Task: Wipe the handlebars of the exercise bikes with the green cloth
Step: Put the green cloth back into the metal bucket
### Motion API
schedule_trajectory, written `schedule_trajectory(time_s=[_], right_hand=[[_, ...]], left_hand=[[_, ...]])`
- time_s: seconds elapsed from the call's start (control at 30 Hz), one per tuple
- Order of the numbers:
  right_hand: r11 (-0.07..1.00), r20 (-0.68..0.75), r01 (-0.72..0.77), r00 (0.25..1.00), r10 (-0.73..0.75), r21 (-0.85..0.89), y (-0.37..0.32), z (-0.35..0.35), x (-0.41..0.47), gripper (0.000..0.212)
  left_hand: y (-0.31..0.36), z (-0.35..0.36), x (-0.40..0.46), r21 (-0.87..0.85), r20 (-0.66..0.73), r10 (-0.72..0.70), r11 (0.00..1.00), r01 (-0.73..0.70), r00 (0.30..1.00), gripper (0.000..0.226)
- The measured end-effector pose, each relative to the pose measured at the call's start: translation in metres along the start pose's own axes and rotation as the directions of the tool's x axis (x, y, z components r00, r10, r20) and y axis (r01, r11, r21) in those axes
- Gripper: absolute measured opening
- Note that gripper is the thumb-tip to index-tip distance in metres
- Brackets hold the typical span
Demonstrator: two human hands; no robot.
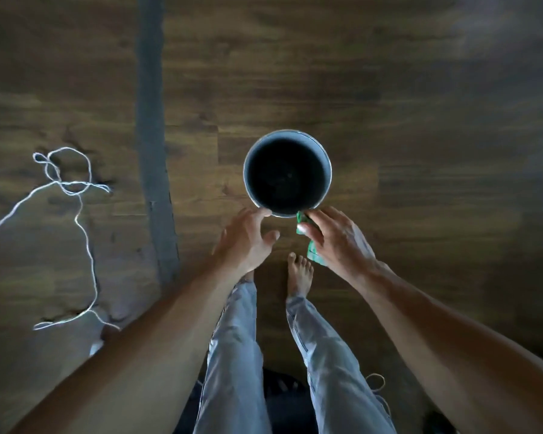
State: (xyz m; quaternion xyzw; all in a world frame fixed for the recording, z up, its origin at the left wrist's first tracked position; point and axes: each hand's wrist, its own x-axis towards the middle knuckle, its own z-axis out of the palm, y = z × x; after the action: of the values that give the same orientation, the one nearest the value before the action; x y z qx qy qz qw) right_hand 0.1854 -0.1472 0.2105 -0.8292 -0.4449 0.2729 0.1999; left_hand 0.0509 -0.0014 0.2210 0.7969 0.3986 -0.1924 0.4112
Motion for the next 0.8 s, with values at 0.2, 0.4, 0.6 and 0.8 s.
schedule_trajectory(time_s=[0.2, 0.4, 0.6, 0.8], right_hand=[[0.994, 0.059, 0.085, 0.995, -0.082, -0.064, 0.077, 0.106, 0.055, 0.040], [0.962, 0.022, 0.218, 0.976, -0.217, -0.162, 0.102, 0.186, 0.091, 0.034], [0.936, 0.155, 0.230, 0.969, -0.194, -0.266, 0.121, 0.208, 0.084, 0.064], [0.906, 0.212, 0.299, 0.947, -0.242, -0.301, 0.149, 0.175, 0.077, 0.085]], left_hand=[[-0.058, 0.077, 0.080, 0.071, -0.081, 0.051, 0.996, -0.045, 0.995, 0.048], [-0.113, 0.115, 0.122, 0.097, -0.249, 0.101, 0.992, -0.079, 0.963, 0.046], [-0.127, 0.141, 0.125, 0.120, -0.295, 0.175, 0.982, -0.145, 0.939, 0.046], [-0.108, 0.162, 0.135, 0.287, -0.176, 0.375, 0.904, -0.317, 0.910, 0.058]])
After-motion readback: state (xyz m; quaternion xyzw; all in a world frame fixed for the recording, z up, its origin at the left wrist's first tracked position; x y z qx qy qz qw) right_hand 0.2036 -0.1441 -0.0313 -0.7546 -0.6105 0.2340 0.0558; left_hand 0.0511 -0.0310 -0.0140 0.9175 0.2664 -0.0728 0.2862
